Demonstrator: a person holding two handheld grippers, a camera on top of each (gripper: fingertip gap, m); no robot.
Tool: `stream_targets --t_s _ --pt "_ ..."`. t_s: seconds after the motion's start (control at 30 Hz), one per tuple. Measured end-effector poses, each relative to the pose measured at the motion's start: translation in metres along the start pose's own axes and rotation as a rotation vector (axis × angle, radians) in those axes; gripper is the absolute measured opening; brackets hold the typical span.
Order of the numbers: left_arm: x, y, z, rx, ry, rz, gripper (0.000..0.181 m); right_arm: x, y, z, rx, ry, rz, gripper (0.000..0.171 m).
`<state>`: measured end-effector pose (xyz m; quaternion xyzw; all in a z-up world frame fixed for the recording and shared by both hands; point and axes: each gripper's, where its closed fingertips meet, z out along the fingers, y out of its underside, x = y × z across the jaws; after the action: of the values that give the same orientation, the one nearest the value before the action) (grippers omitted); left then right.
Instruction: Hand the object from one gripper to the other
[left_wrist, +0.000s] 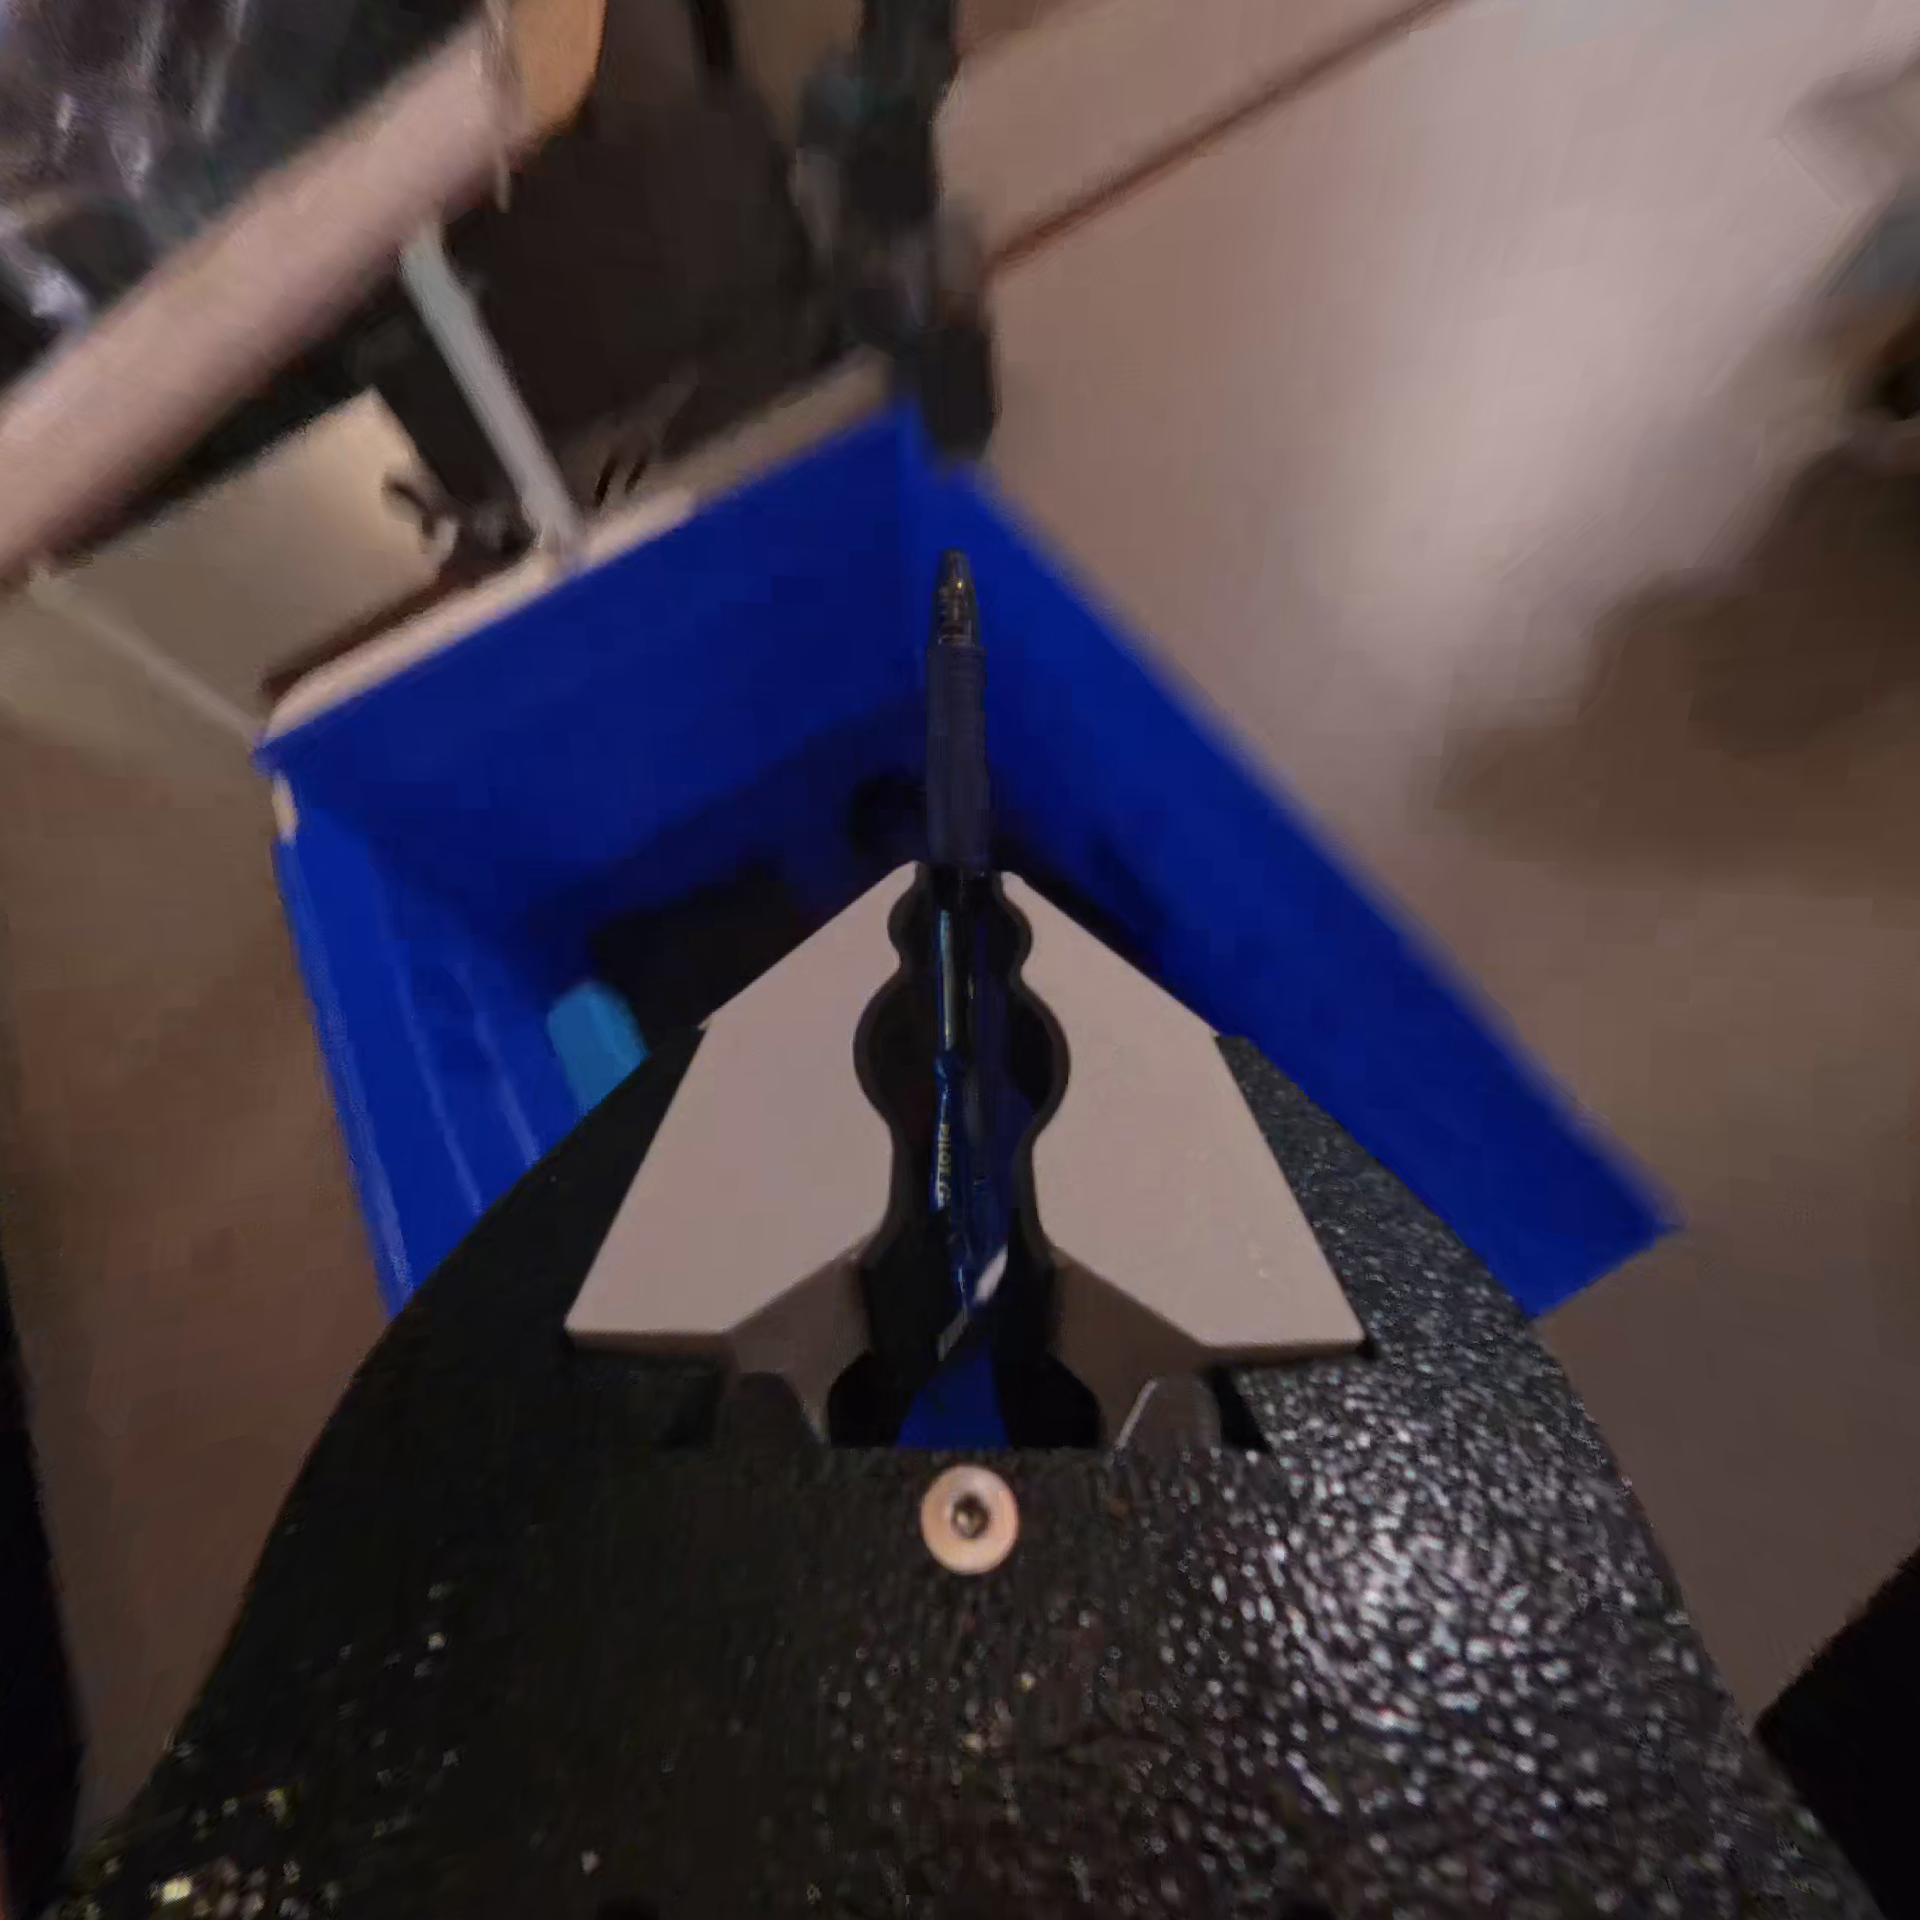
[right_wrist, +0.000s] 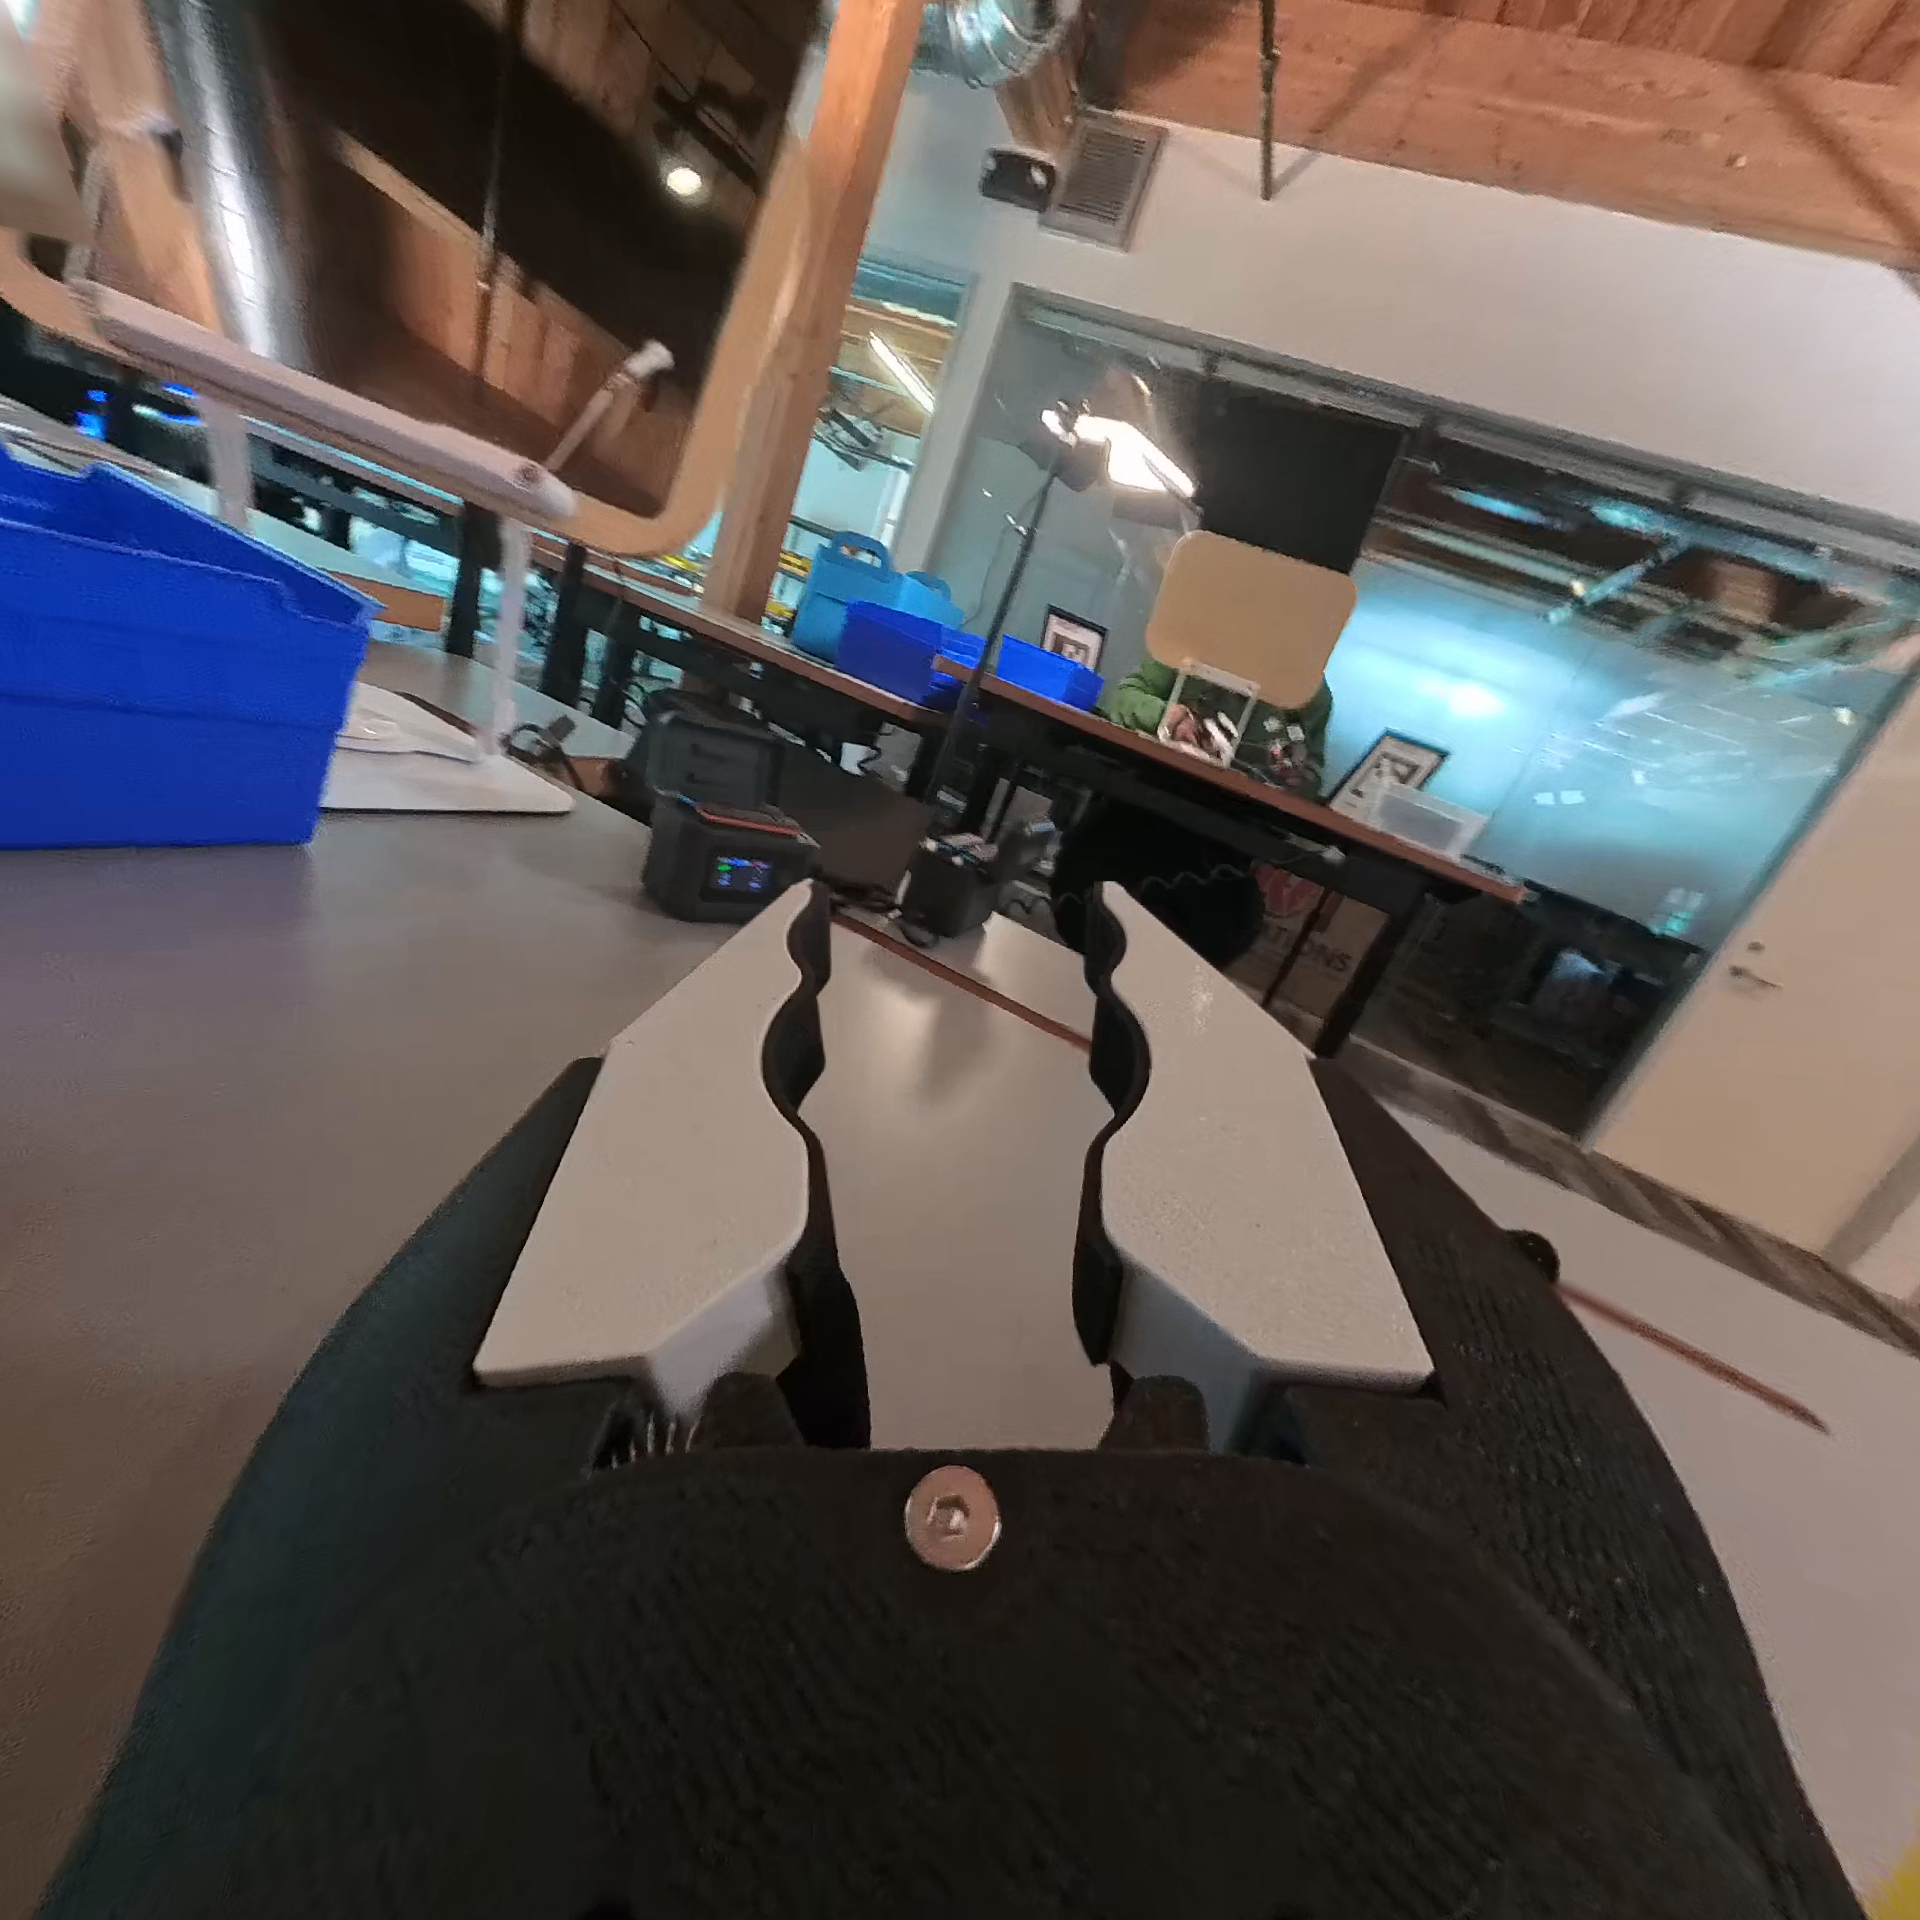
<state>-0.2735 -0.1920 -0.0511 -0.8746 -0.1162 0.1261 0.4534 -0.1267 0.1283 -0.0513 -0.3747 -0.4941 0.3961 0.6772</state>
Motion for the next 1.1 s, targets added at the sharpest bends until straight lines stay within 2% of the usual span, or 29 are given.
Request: stream_targets --t_s 0.03,0.13,0.2,0.23,0.33,0.4,0.47,0.57,0.6,0.73,0.83,0.93,1.0,1.03,1.1 --pt "0.014 -0.020 -0.004 0.068 0.048 0.010 0.008 -0.007 -0.009 -0.001 0.035 -0.027 -0.030 0.050" --pt "0.058 -0.076 -0.006 0.232 0.089 0.161 0.008 -0.038 -0.038 -0.008 0.131 -0.184 -0.049 0.050" --pt "0.091 -0.110 0.002 0.341 0.044 0.365 0.007 -0.067 -0.057 -0.018 0.140 -0.428 0.143 0.034" --pt "0.107 -0.124 0.010 0.387 0.003 0.473 0.007 -0.075 -0.068 -0.023 0.136 -0.537 0.285 0.034" --pt "0.162 -0.143 0.048 0.426 -0.083 0.814 0.007 -0.070 -0.095 -0.035 0.171 -0.694 0.571 0.051" --pt "0.192 -0.142 0.075 0.426 -0.106 0.985 0.007 -0.060 -0.093 -0.037 0.161 -0.672 0.540 0.056" --pt "0.206 -0.137 0.099 0.391 -0.179 1.149 0.007 -0.049 -0.078 -0.035 0.110 -0.567 0.340 0.057" --pt "0.212 -0.125 0.128 0.271 -0.248 1.345 0.007 -0.040 -0.048 -0.035 -0.007 -0.343 -0.367 0.057" --pt "0.215 -0.121 0.135 0.249 -0.234 1.365 0.007 -0.045 -0.040 -0.034 -0.035 -0.335 -0.496 0.052" --pt "0.225 -0.117 0.146 0.235 -0.176 1.402 0.007 -0.060 -0.016 -0.026 -0.098 -0.321 -0.761 0.033" --pt "0.229 -0.116 0.148 0.255 -0.151 1.408 0.007 -0.056 -0.012 -0.023 -0.116 -0.274 -0.837 0.009" --pt "0.231 -0.123 0.146 0.353 -0.148 1.293 0.010 -0.051 -0.011 -0.024 -0.139 -0.317 -0.650 0.008" --pt "0.223 -0.135 0.143 0.416 -0.225 1.170 0.060 -0.044 -0.009 -0.023 -0.166 -0.352 -0.369 0.009" --pt "0.213 -0.139 0.142 0.421 -0.290 1.124 0.074 -0.042 -0.006 -0.023 -0.195 -0.387 -0.204 0.008" --pt "0.203 -0.141 0.142 0.452 -0.416 1.121 0.079 -0.044 0.000 -0.027 -0.262 -0.500 0.102 0.008"
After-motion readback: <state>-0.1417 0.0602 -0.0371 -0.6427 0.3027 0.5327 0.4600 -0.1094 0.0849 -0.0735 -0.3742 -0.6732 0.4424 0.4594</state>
